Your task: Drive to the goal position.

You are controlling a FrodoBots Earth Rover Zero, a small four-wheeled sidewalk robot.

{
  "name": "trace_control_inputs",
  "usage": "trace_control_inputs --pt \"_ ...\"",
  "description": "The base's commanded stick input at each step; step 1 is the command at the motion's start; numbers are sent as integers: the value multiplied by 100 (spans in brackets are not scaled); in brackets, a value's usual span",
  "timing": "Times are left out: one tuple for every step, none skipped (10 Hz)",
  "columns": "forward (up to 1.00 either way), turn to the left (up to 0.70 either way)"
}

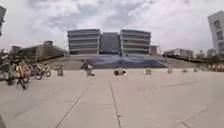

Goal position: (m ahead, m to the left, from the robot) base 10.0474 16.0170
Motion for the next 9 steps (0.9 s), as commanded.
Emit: trace_control_inputs --pt "70 5" --pt "70 1" --pt "70 0" --pt "70 0" --pt "70 0" --pt "70 0" --pt "70 0" --pt "70 0" --pt "70 9"
